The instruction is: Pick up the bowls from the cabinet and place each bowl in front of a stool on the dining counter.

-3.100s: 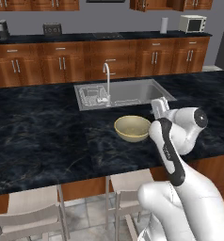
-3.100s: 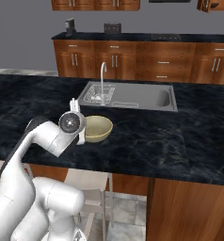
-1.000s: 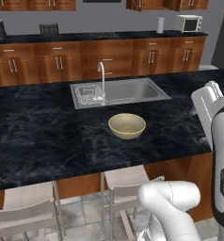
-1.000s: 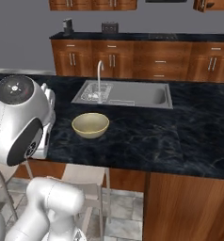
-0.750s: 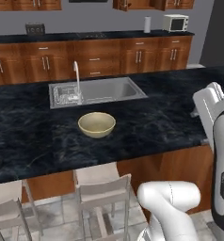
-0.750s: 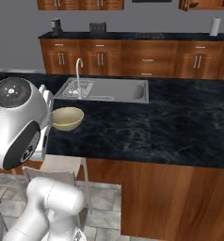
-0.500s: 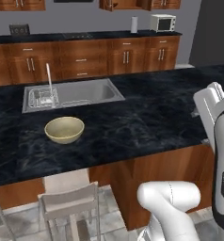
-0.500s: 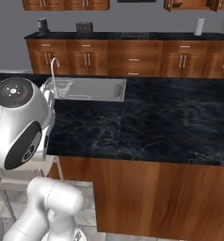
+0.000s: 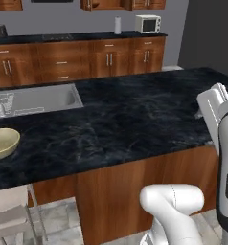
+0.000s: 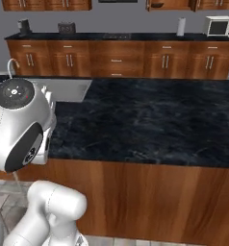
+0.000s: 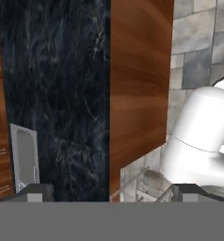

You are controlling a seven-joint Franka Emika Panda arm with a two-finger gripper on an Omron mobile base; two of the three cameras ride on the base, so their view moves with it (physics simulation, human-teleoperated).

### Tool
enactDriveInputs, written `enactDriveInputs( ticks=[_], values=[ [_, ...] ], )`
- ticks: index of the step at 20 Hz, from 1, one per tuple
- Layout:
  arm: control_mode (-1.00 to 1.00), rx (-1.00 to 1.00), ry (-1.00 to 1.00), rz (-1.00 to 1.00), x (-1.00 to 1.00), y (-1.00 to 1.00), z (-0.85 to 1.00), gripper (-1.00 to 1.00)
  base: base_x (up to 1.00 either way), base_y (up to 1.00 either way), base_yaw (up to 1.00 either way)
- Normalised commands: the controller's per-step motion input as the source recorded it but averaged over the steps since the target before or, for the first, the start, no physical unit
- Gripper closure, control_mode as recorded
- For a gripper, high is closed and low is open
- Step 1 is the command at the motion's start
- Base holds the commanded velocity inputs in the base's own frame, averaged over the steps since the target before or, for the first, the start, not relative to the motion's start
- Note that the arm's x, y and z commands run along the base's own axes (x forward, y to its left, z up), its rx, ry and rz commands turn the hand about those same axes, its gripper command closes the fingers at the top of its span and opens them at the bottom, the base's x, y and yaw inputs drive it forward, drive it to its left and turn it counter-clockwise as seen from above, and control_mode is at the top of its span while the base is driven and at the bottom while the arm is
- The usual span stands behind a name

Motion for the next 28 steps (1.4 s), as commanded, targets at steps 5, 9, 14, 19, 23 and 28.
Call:
enactDriveInputs(
  ticks=[5, 9, 14, 19, 23, 28],
  values=[
    [1.00, 0.00, 0.00, 0.00, 0.00, 0.00, 0.00, -1.00, 0.00, -1.00, 0.00],
    [1.00, 0.00, 0.00, 0.00, 0.00, 0.00, 0.00, -1.00, 0.01, -1.00, 0.00],
    [1.00, 0.00, 0.00, 0.00, 0.00, 0.00, 0.00, -1.00, 0.04, -1.00, 0.00],
    [1.00, 0.00, 0.00, 0.00, 0.00, 0.00, 0.00, -1.00, 0.02, -1.00, 0.00],
    [1.00, 0.00, 0.00, 0.00, 0.00, 0.00, 0.00, -1.00, 0.06, -1.00, 0.00],
    [1.00, 0.00, 0.00, 0.00, 0.00, 0.00, 0.00, -1.00, 0.15, -1.00, 0.00]
  ],
)
